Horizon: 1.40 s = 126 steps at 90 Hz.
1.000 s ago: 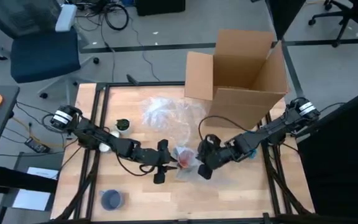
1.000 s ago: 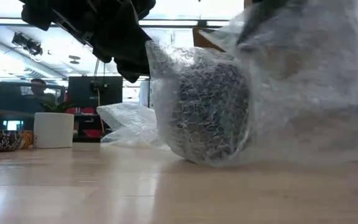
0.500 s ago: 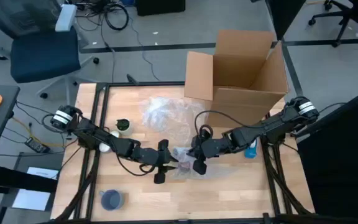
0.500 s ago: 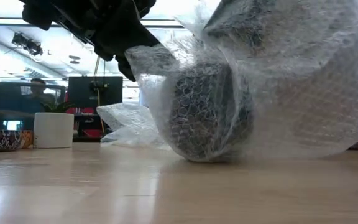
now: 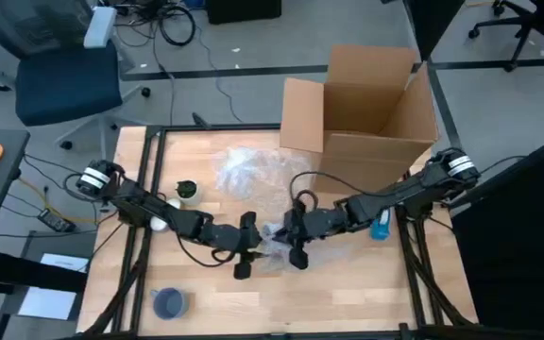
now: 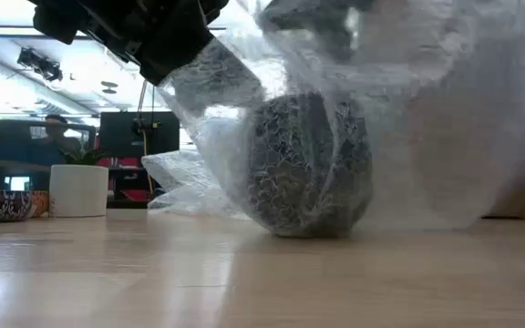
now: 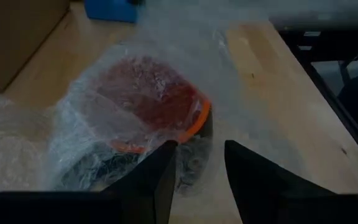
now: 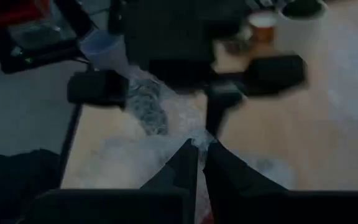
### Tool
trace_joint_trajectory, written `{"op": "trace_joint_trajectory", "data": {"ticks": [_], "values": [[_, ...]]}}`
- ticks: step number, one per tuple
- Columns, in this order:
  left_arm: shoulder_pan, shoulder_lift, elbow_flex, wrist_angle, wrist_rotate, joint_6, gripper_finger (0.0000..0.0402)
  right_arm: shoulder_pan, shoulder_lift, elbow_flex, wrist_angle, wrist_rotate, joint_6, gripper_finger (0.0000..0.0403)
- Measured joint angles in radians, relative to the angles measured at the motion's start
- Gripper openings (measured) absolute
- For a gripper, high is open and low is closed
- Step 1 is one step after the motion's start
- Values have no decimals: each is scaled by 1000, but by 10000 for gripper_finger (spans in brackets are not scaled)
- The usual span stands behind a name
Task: Wrap mug
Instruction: Wrap the black mug with bubble wrap
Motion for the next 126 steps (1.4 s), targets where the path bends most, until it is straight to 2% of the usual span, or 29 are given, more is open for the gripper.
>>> {"op": "trace_joint_trajectory", "data": {"ticks": [32,66,87,126], "values": [[0,0,2,11,8,21,119,-15,78,1,83,105,-183,0],[0,-72,2,-86,11,25,119,-9,120,0,46,162,-198,0],[0,-135,2,-164,13,32,119,-5,120,0,-29,162,-197,0],[-9,-209,2,-210,11,40,119,13,120,1,-139,162,-194,0]]}}
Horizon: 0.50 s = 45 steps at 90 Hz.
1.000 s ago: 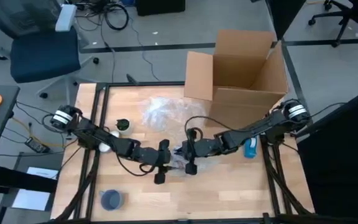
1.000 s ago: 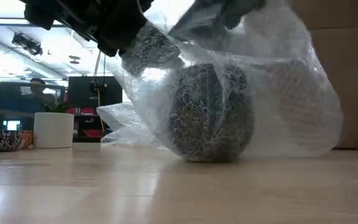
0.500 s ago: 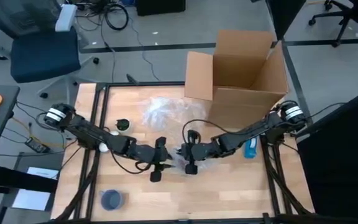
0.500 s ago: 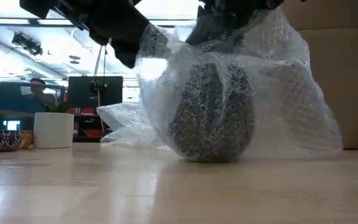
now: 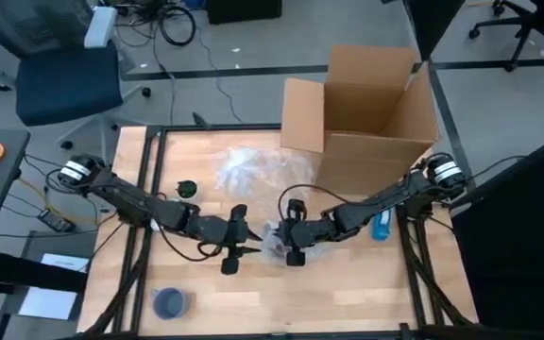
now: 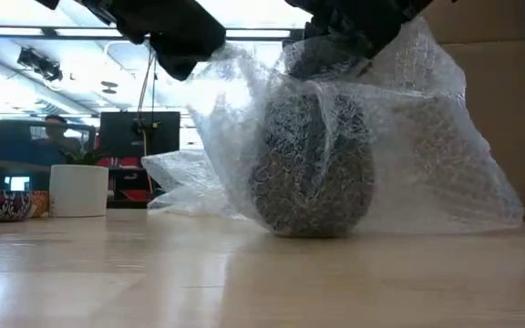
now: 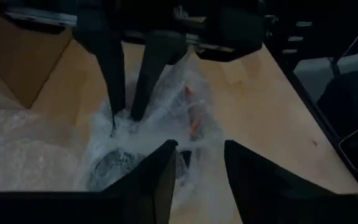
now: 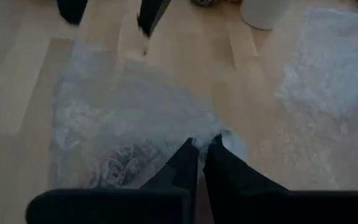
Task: Wrap mug
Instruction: Wrap the black mug with bubble wrap
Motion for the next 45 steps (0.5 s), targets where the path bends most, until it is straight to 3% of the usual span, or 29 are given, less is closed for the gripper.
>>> {"op": "trace_joint_trajectory", "data": {"ticks": [45], "values": [[-83,-3,0,27,-7,4,119,0,0,0,-13,-15,1,0]]}}
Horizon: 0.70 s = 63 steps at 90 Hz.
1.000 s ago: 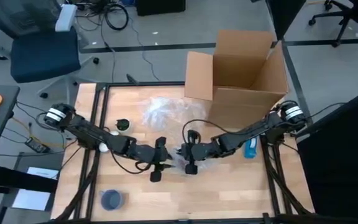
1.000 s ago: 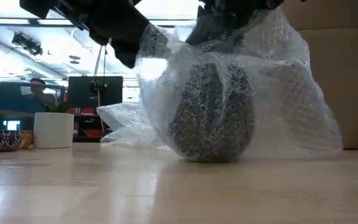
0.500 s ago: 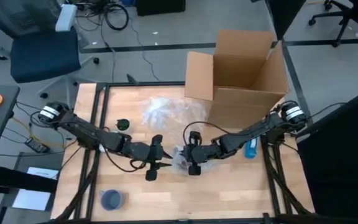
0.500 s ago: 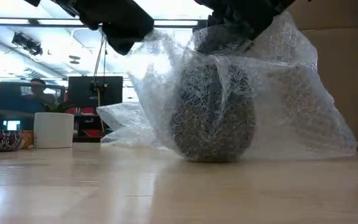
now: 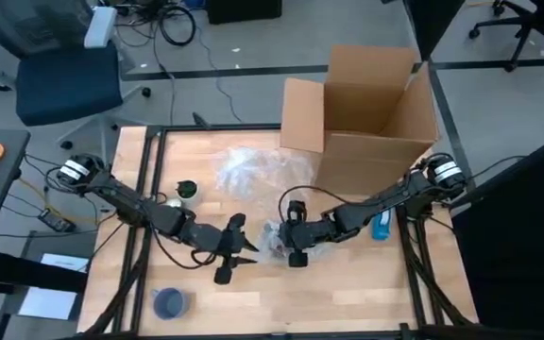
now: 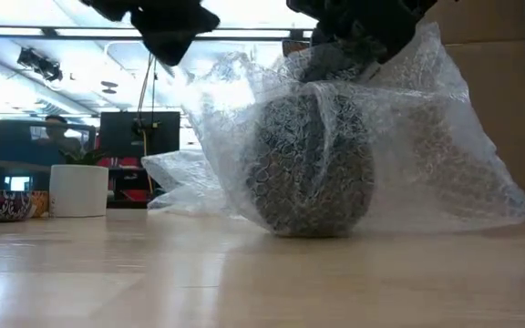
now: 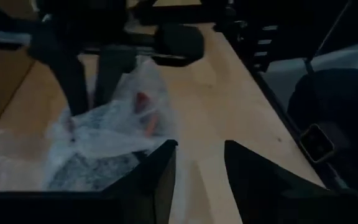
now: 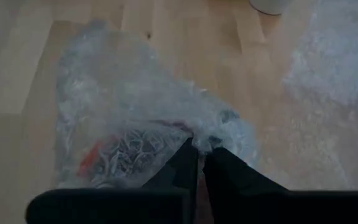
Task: Wrap mug
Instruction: Wrap the black mug with bubble wrap
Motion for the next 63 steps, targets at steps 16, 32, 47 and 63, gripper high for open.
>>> {"op": "trace_joint_trajectory", "data": {"ticks": [16,32,47,63], "values": [[-9,16,0,92,-48,63,119,0,0,0,1,0,16,0],[-14,83,1,168,-156,203,124,1,-1,0,3,0,22,0],[-12,124,1,186,-235,248,133,18,-1,30,-8,0,18,0],[-12,126,1,197,-265,288,138,26,-1,76,-17,-1,-2,0]]}}
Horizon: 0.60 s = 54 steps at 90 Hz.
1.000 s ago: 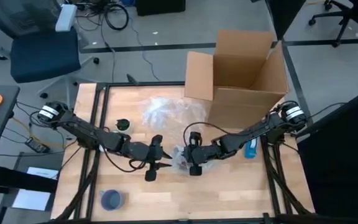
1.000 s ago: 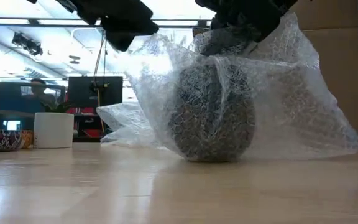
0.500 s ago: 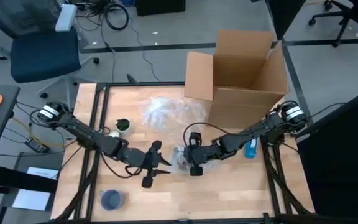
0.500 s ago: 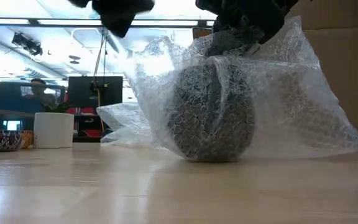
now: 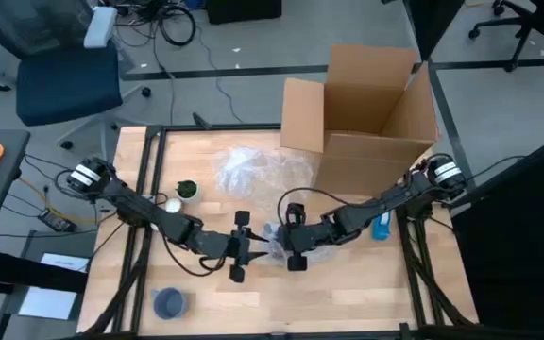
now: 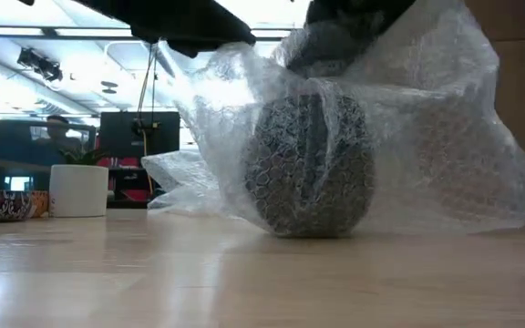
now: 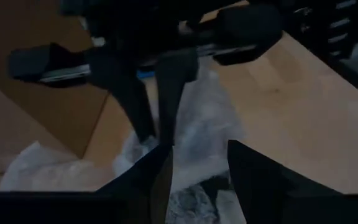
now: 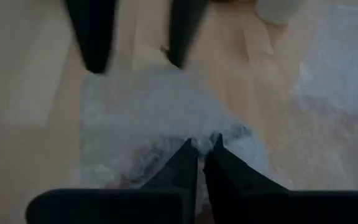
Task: Wrap mug
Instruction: Wrap the black mug with bubble wrap
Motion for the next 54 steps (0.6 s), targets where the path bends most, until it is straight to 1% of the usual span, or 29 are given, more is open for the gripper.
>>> {"op": "trace_joint_trajectory", "data": {"ticks": [17,42,54], "values": [[0,0,0,13,-3,31,138,-3,0,28,1,0,-9,0],[0,0,0,-5,-103,60,138,12,-1,33,46,-23,-27,0],[0,0,0,-10,-108,74,138,27,-1,33,55,-26,-39,0]]}}
